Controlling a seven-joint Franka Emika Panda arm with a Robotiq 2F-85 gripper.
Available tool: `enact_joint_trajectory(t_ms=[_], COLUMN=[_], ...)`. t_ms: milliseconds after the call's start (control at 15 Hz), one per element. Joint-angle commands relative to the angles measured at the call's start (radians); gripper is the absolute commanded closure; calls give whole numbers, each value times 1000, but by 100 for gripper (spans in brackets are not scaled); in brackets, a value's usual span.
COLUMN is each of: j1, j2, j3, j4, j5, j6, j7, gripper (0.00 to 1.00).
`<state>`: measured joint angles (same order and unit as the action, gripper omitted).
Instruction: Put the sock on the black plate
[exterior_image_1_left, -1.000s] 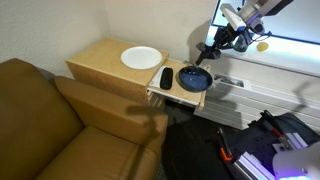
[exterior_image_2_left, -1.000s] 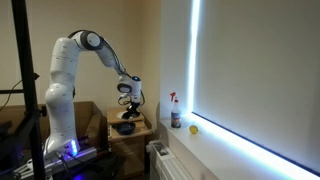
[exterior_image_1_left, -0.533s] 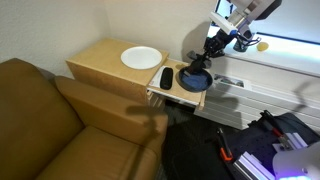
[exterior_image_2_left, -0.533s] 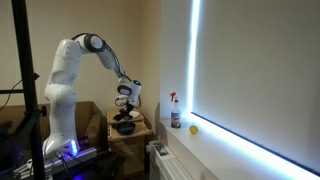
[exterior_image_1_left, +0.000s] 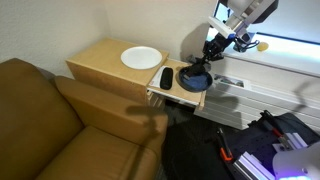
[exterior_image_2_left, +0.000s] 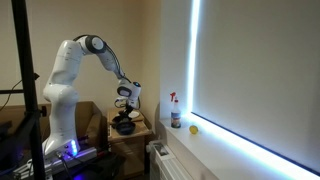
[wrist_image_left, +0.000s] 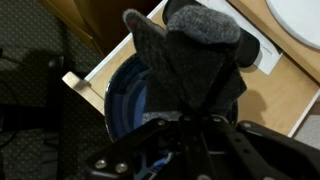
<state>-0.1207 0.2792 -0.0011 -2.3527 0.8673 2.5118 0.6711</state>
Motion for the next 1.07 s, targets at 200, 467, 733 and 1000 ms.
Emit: enact_joint_trajectory(t_ms=[200,467,733,1000], j1=[86,120,141,125], j2=[159,260,314,265], j3=[-15,-25,-35,-18], j4=[54,88,108,84], j5=[23,17,8,20], j6=[121,263,354,355], j7=[-11,10,51,37], gripper=[98,98,65,38])
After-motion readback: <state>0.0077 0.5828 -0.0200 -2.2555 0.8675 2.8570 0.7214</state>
